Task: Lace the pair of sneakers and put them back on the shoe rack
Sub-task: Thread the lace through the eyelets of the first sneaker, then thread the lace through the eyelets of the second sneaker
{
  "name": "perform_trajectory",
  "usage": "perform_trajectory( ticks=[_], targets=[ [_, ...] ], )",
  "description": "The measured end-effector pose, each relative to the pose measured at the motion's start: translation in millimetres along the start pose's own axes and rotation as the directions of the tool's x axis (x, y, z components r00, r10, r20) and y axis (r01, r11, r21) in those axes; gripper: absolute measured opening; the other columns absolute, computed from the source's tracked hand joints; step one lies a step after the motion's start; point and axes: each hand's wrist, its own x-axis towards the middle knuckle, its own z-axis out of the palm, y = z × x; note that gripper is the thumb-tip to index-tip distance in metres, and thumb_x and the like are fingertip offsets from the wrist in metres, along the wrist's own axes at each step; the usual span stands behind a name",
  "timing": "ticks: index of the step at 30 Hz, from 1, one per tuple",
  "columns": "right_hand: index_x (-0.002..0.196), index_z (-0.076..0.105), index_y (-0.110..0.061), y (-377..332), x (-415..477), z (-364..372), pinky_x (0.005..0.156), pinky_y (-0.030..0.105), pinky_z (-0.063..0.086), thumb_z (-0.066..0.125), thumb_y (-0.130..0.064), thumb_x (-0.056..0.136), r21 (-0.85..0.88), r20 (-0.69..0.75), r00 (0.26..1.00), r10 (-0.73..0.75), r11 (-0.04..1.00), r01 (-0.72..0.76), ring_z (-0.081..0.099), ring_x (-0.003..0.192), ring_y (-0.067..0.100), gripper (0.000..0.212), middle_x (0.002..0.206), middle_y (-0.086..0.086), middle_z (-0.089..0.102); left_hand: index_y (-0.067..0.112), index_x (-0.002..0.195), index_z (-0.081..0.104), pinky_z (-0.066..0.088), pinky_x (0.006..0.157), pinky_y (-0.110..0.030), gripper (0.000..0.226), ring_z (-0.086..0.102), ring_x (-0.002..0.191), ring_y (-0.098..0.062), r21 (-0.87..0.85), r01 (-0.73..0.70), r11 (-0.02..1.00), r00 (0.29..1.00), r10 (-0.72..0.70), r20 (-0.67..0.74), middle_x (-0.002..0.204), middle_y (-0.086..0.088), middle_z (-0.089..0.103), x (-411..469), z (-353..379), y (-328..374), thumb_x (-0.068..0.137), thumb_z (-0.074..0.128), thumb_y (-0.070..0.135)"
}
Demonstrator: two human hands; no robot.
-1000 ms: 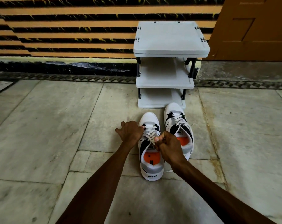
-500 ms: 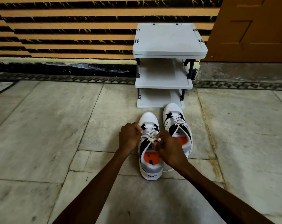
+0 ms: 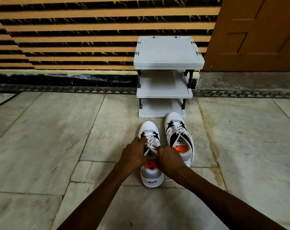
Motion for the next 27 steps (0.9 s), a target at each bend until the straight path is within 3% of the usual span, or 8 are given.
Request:
perform_trajectory(
  ticks=[9,14,18,20,24,27],
  targets=[
    [0.100,0.066,-0.008,-28.8,38.4,-2.1,0.078,0.035,0.052,0.052,-0.015,0.090,0.046,-0.050,0.999,0.007,0.999,-0.004,0.067,0.096,0.035,0.019,0.105,0.015,0.070,0.024,0.128,0.052,0.051,0.084,-0.041,0.057,0.061,0.105,-0.033,0.022,0.047,0.999,0.991,-0.044,-0.125,0.118,-0.007,0.057,20.0,-26.5,-17.5,0.076,0.073,0.032],
    [0.109,0.063,-0.006,-34.3,54.3,5.2,0.079,0.034,0.051,0.049,-0.014,0.093,0.080,-0.084,0.996,0.022,0.997,-0.015,0.066,0.099,0.034,0.023,0.110,0.017,0.067,0.027,0.128,0.053,0.052,0.085,-0.043,0.050,0.061,0.104,-0.033,0.023,0.064,0.998,0.976,-0.058,-0.212,0.116,-0.007,0.057,31.0,-23.4,-27.2,0.081,0.068,0.031],
    [0.104,0.064,-0.007,-29.7,57.2,8.7,0.075,0.034,0.050,0.053,-0.029,0.092,0.170,-0.096,0.995,0.012,0.985,0.004,0.066,0.094,0.035,0.027,0.106,0.018,0.068,0.024,0.132,0.047,0.050,0.087,-0.039,0.055,0.054,0.112,-0.029,0.081,0.069,0.994,0.975,-0.050,-0.215,0.125,-0.006,0.049,34.6,-19.4,-31.2,0.081,0.068,0.029],
    [0.103,0.065,-0.010,-18.4,53.0,3.2,0.074,0.033,0.050,0.054,-0.037,0.091,0.202,-0.156,0.988,0.000,0.979,0.032,0.067,0.092,0.033,0.032,0.101,0.016,0.070,0.023,0.131,0.048,0.047,0.088,-0.037,0.055,0.049,0.113,-0.027,0.090,0.041,0.995,0.960,-0.014,-0.281,0.129,-0.006,0.046,33.7,-18.5,-25.3,0.080,0.067,0.029],
    [0.108,0.067,-0.015,22.8,35.8,-21.0,0.072,0.031,0.052,0.057,-0.033,0.090,0.247,-0.337,0.940,0.061,0.969,0.026,0.068,0.087,0.026,0.027,0.094,0.008,0.073,0.019,0.114,0.061,0.048,0.085,-0.035,0.034,0.053,0.106,-0.025,-0.085,-0.154,0.984,0.906,0.106,-0.409,0.117,-0.006,0.055,36.7,-14.6,6.5,0.080,0.060,0.020],
    [0.102,0.068,-0.016,66.4,27.5,-32.2,0.066,0.032,0.048,0.059,-0.021,0.083,0.166,-0.360,0.920,0.153,0.981,-0.098,0.064,0.092,0.031,0.021,0.098,0.009,0.068,0.016,0.101,0.067,0.051,0.081,-0.033,0.023,0.061,0.092,-0.023,-0.263,-0.239,0.935,0.943,0.159,-0.293,0.101,-0.007,0.062,48.9,-4.6,40.1,0.079,0.062,0.013]
  ],
)
